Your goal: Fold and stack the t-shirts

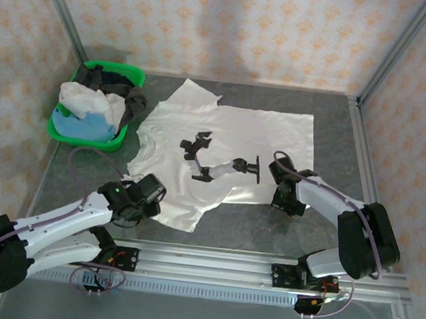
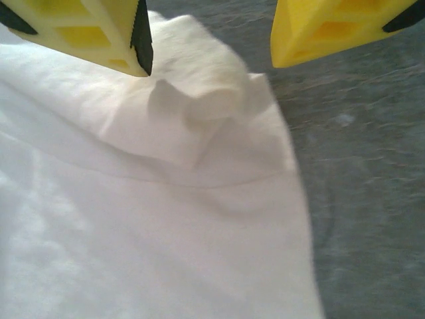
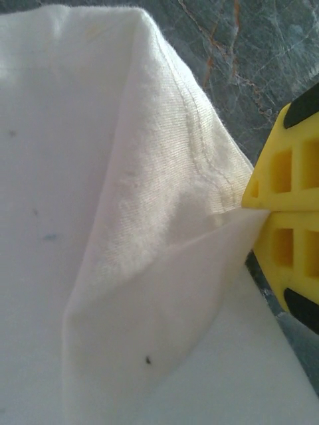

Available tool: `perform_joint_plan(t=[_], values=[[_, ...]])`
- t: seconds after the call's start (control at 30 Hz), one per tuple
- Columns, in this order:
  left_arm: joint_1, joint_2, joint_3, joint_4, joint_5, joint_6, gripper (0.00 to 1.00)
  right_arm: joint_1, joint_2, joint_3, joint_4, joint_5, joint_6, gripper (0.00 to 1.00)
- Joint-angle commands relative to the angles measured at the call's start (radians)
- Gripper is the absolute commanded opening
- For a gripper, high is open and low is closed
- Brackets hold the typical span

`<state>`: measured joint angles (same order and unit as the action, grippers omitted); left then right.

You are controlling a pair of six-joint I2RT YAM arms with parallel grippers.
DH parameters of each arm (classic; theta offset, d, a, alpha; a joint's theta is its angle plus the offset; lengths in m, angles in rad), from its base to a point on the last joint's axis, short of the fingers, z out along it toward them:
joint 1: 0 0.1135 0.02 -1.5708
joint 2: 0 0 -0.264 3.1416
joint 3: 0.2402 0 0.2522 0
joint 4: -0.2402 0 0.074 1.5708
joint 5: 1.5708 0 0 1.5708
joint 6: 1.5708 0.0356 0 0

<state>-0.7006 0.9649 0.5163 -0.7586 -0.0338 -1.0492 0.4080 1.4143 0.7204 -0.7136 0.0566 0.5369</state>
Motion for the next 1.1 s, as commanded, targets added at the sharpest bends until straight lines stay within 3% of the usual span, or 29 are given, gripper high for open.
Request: perform_joint_plan(t=[0.0,0.2,0.43,0.8,1.07], values=[[-0.005,0.056,-0.008,0.068,0.007,0.025,0.5,0.002,-0.046,0.014,-0.029,0.028,-0.013,0.0],[-0.005,0.182,0.024,0.056,0.013,0.058,0.26,0.002,-0.105,0.022,-0.062,0.037,-0.017,0.0],[-0.005,0.138,0.086,-0.045,-0.036,0.073,0.0,-0.001,-0.146,0.048,-0.128,0.076,-0.029,0.0],[0.041,0.086,0.256,-0.218,-0.146,0.163,0.0,-0.049,-0.225,0.125,-0.174,0.128,-0.044,0.0],[0.179,0.318,0.503,-0.188,-0.147,0.331,0.0,-0.139,-0.121,0.213,-0.073,0.124,-0.12,0.0]])
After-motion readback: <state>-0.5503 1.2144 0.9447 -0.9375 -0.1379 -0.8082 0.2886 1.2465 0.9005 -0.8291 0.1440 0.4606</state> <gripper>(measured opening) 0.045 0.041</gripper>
